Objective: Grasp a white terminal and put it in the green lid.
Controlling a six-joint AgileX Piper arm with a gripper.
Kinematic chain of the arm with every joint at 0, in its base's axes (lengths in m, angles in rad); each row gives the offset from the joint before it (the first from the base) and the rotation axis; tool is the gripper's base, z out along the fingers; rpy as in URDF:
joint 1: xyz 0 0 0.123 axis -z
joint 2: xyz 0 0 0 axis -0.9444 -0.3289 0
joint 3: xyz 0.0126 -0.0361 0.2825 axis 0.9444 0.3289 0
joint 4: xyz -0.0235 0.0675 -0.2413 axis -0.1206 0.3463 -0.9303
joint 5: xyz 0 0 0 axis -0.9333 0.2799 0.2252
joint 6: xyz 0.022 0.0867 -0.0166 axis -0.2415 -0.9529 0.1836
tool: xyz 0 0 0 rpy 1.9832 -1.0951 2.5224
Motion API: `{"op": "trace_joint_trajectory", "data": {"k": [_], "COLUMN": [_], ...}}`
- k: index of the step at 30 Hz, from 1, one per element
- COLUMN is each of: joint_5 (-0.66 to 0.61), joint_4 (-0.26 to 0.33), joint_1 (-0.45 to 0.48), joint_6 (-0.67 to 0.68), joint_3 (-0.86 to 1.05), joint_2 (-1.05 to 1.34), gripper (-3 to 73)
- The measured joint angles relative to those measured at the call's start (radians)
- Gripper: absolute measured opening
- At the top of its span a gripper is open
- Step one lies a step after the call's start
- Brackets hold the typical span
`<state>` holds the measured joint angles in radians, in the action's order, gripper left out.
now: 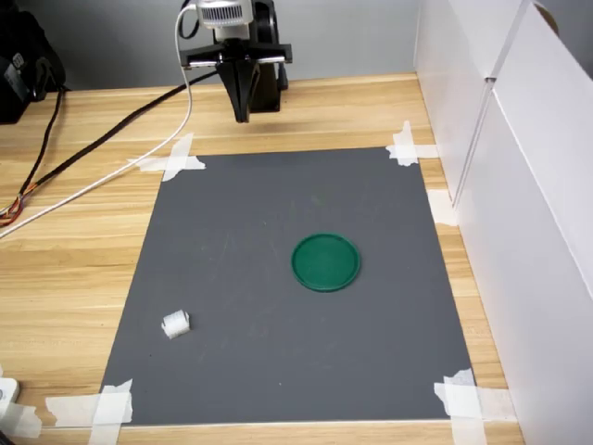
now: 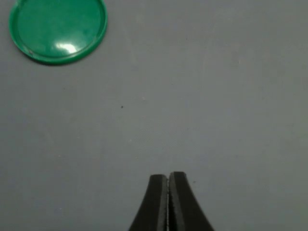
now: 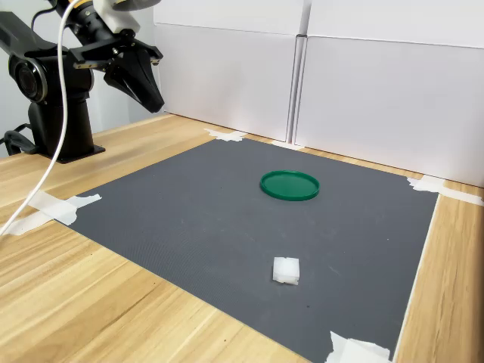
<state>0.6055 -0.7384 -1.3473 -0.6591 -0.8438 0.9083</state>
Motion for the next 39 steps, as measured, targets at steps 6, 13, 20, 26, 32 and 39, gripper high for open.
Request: {"op": "trace_joint_trajectory", "data": {"k": [6, 13, 20, 26, 32, 39], "joint_5": [-0.079, -0.13, -0.155, -0.176, -0.235, -0.396], "joint_4": [-0.02, -0.15, -0.036, 0.093, 0.172, 0.204], "joint_1": [0.0, 0.005, 0.132, 0.23, 0.31, 0.319], "joint_6": [0.049, 0.158, 0.396, 0.716, 0.857, 0.949], "joint_3": [-0.181, -0.373, -0.531, -0.641, -0.77, -0.949], "joint_2": [-0.264, -0.479, -0.625, -0.753, -0.861, -1.001], "gripper": [-2.1, -2.1, -2.1, -2.1, -2.1, 4.0]}}
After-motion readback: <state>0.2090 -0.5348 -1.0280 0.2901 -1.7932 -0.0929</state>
